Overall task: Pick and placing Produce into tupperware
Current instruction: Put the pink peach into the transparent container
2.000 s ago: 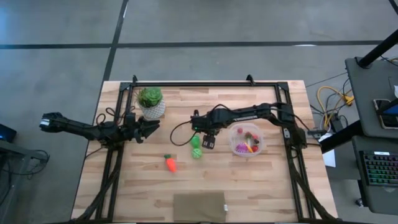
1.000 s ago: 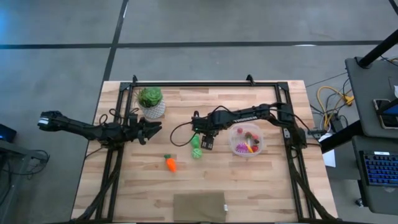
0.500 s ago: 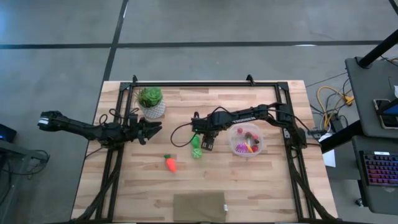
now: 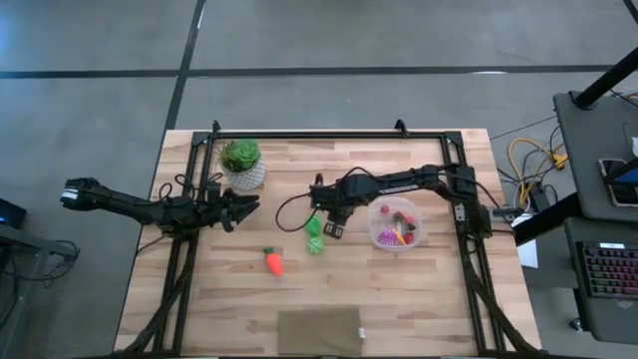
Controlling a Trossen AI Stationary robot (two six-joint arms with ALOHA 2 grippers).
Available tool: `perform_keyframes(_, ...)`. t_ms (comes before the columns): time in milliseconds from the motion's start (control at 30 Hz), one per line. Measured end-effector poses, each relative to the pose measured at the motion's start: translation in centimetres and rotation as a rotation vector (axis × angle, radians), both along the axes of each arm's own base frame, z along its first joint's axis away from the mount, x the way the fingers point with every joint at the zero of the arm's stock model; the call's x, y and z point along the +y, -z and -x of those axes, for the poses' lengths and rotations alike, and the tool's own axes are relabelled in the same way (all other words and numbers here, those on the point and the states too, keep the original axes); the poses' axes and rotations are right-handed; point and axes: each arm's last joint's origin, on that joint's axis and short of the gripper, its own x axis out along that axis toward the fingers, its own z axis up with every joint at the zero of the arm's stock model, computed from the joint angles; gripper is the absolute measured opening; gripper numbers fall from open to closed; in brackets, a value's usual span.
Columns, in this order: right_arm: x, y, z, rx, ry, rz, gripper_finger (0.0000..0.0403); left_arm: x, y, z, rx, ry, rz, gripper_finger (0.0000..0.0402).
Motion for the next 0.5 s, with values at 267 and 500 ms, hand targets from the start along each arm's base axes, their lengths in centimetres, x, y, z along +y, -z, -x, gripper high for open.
perform_keyframes(267, 0.2, -7.1, 3.9, -0.022, 0.195, 0.082, 0.0084, 0.0, 0.0, 0.0, 0.000, 0.000, 0.000, 0.0219)
perform_keyframes(500, 0.7, -6.5, 9.4, 0.182, 0.443, 0.016, 0.0092, 0.0, 0.0, 0.0, -0.003, 0.000, 0.000, 0.0219)
